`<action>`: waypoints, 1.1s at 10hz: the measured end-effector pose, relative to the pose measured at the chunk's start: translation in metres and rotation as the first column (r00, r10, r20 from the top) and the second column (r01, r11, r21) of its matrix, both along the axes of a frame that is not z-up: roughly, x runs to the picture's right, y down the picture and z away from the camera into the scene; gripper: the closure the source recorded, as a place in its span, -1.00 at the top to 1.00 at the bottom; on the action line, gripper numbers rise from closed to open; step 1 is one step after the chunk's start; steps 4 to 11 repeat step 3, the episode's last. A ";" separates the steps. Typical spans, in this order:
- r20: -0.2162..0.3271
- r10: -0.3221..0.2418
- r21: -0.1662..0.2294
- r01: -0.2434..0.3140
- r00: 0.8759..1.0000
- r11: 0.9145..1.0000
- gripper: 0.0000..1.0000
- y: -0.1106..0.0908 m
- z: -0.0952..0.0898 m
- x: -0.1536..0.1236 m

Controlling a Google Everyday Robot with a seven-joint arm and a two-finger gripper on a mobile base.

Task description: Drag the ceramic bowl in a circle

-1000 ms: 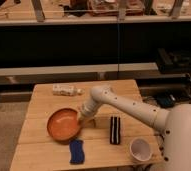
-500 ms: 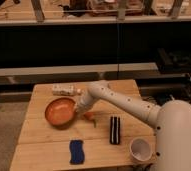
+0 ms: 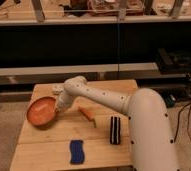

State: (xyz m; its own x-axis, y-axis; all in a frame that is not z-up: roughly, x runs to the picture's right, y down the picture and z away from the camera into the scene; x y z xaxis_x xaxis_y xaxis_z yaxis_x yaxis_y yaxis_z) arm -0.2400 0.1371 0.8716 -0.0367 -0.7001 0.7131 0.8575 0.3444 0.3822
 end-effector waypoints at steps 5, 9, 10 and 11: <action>0.060 -0.058 0.011 0.058 0.997 0.998 -1.00 0.016 -0.006 -0.008; 0.060 -0.058 0.011 0.058 0.997 0.998 -1.00 0.016 -0.006 -0.008; 0.060 -0.058 0.011 0.058 0.997 0.998 -1.00 0.016 -0.006 -0.008; 0.060 -0.058 0.011 0.058 0.997 0.998 -1.00 0.016 -0.006 -0.008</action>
